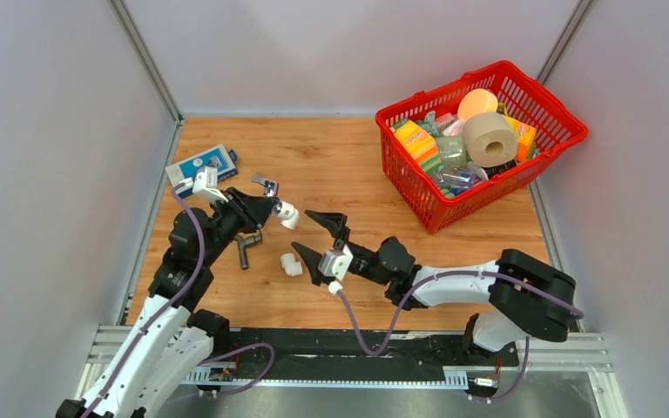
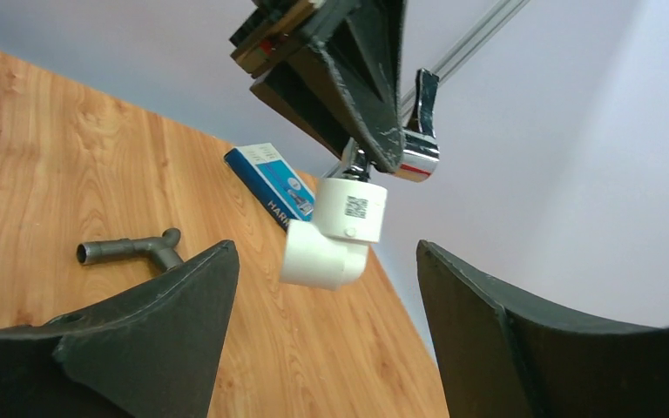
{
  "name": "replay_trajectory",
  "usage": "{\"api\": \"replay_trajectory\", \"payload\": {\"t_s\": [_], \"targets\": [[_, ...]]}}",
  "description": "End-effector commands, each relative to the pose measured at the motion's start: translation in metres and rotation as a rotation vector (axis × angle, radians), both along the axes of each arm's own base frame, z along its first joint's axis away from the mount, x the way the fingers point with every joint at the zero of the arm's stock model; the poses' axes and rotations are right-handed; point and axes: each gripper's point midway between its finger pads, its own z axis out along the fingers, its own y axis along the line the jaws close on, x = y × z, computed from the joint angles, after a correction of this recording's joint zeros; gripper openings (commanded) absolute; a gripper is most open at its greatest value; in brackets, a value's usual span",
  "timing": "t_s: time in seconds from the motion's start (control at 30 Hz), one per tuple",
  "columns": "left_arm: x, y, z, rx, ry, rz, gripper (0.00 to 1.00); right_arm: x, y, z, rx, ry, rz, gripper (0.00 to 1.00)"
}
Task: Install the water faucets
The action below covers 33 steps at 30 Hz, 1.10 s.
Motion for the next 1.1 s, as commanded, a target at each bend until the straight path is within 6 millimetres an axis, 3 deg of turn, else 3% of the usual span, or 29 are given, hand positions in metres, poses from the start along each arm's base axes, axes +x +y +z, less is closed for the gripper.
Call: {"api": "replay_trajectory", "payload": {"t_s": [0.0, 0.3, 0.8, 0.93, 1.07], "targets": [[-0.003, 0.001, 0.042, -0.13, -0.068, 0.018, 0.0, 0.0, 0.003, 0.045, 0.113, -0.199, -0.131, 0.81], [-0.008, -0.005, 0.045, -0.181, -0.06, -0.023, 0.0, 0.022, 0.014, 0.031, 0.159, -0.256, -0.271, 0.83], [-0.016, -0.011, 0.056, -0.242, -0.068, -0.067, 0.0, 0.044, 0.005, 0.038, 0.245, -0.287, -0.437, 0.75], [-0.018, -0.011, 0.056, -0.231, -0.072, -0.073, 0.0, 0.041, 0.002, 0.044, 0.264, -0.28, -0.428, 0.68], [-0.02, -0.012, 0.06, -0.21, -0.108, -0.086, 0.0, 0.035, 0.002, 0.045, 0.3, -0.226, -0.372, 0.52]]}}
